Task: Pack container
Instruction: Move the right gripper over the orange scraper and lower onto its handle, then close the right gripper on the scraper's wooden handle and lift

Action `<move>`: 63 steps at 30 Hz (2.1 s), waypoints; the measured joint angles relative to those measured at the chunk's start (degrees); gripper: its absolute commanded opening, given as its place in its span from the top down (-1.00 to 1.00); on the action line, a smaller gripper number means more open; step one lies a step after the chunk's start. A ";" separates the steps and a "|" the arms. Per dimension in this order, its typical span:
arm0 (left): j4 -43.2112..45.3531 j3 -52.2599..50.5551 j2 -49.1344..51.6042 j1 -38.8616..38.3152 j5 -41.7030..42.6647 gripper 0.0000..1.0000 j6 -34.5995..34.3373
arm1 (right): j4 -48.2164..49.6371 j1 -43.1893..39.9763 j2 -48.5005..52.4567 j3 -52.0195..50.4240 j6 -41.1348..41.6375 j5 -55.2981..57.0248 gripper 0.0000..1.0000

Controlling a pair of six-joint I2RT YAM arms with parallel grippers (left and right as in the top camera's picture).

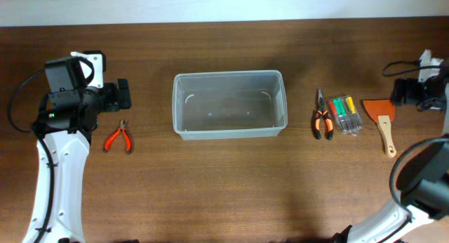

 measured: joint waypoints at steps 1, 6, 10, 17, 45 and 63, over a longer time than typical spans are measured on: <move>0.00 0.00 0.02 0.00 0.00 -0.98 0.00 | -1.29 0.00 1.51 -0.02 -0.61 0.00 -0.77; 0.00 0.00 0.02 0.00 0.00 -0.98 0.00 | -2.34 0.00 5.01 -0.02 -1.07 -0.02 -0.67; 0.00 0.00 0.00 0.00 0.00 -0.98 0.00 | -2.78 0.04 7.56 -0.02 -0.74 -0.04 -0.61; -0.02 0.00 0.02 0.00 0.00 -0.98 -0.02 | -3.04 0.13 12.72 -0.13 1.92 -0.26 -0.50; -0.02 0.00 0.02 0.00 0.00 -0.98 0.00 | -0.74 1.01 14.05 -3.28 7.02 2.62 0.48; -0.09 0.00 0.07 0.00 0.00 -0.98 0.00 | -29.68 16.35 9.68 43.69 6.95 3.06 0.42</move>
